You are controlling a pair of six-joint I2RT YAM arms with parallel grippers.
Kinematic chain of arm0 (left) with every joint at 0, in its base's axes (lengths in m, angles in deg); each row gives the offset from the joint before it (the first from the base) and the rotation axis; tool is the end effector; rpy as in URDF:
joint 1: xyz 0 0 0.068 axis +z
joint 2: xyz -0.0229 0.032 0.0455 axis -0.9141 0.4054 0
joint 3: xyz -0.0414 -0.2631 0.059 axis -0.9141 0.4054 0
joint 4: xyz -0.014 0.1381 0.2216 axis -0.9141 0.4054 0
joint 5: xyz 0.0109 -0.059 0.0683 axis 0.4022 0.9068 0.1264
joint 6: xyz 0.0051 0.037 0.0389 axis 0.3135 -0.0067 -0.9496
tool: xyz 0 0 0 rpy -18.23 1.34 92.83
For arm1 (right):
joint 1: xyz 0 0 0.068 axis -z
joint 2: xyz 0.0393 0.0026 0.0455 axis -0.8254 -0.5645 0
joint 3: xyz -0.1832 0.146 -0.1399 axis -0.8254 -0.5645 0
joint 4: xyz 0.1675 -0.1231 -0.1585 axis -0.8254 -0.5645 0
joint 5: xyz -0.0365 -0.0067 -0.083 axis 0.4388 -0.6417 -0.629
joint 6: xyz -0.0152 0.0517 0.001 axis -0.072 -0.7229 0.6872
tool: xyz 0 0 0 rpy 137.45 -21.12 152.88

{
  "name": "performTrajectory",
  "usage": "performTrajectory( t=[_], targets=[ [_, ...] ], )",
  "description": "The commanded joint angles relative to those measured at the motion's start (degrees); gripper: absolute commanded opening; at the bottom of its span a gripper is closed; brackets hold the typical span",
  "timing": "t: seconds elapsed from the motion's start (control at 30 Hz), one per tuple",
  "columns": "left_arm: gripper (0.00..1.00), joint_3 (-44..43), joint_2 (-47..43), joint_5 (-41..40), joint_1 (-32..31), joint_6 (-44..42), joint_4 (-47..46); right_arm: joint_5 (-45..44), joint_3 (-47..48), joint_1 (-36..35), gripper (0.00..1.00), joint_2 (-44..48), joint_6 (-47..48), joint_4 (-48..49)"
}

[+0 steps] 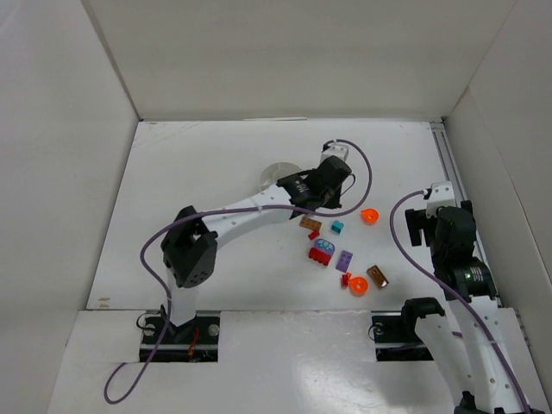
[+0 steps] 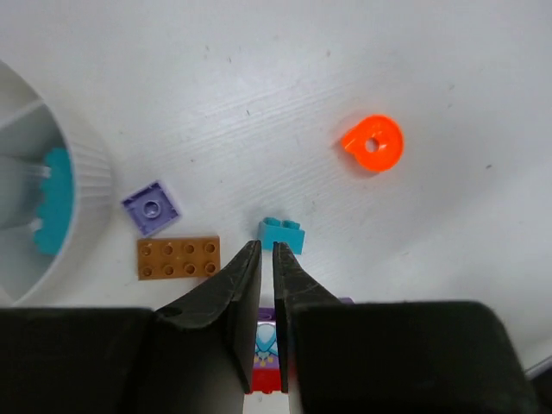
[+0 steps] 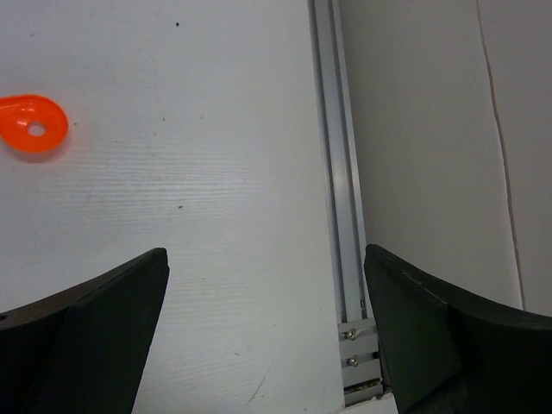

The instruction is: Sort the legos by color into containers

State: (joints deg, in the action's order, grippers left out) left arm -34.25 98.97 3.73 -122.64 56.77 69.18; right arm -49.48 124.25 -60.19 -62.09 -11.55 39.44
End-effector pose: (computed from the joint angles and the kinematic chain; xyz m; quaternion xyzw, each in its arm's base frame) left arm 0.2588 -0.3772 0.2792 0.1638 0.8740 -0.2273 0.3971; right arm 0.1191 -0.0037 0.2961 -0.0737 0.8416 -0.2217 0.4869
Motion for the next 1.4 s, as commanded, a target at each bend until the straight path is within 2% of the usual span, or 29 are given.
performTrajectory(
  t=[0.0,0.1,0.13,0.17,0.27,0.3,0.47,0.77,1.2,1.27,1.37],
  targets=[
    [0.09,2.04,-7.02,-5.38,0.3,-1.31,-2.4,1.03,0.35,0.16,0.99,-0.59,0.73,2.21],
    [0.19,2.04,-7.02,-2.48,0.92,-2.36,-2.39,1.04,0.35,0.16,0.99,-1.12,1.25,2.74],
    [0.22,2.04,-6.24,-1.87,0.92,-2.36,-2.39,1.04,0.35,0.16,0.99,-1.12,1.25,2.74],
    [0.3,1.25,-4.84,-0.82,0.92,-2.89,-2.39,1.04,0.35,0.16,0.99,-1.12,1.25,2.74],
    [0.39,-1.03,-0.98,2.44,0.39,-4.55,-2.39,1.04,0.35,0.16,0.99,-1.12,1.25,2.74],
    [0.49,-2.08,0.09,3.14,0.39,-5.17,-2.39,1.04,0.35,0.16,0.99,-1.12,1.25,2.74],
    [0.59,-5.26,5.89,5.08,-0.13,-5.7,-0.54,1.04,0.35,0.16,0.99,-1.12,1.25,2.74],
    [0.59,-11.76,14.95,4.56,-0.66,-6.85,2.27,1.04,0.35,0.16,0.99,-1.64,1.25,2.74],
    [0.58,-10.71,16.62,2.8,-1.8,-6.94,4.11,1.04,0.35,0.16,0.99,-1.64,1.25,2.74],
    [0.57,-10.19,17.14,1.23,-2.33,-6.93,4.64,1.04,0.35,0.16,0.99,-1.64,1.25,2.74],
    [0.47,-10.18,17.15,0.6,-2.33,-6.23,5.17,1.04,0.35,0.16,0.99,-1.12,1.25,2.74]
  ],
)
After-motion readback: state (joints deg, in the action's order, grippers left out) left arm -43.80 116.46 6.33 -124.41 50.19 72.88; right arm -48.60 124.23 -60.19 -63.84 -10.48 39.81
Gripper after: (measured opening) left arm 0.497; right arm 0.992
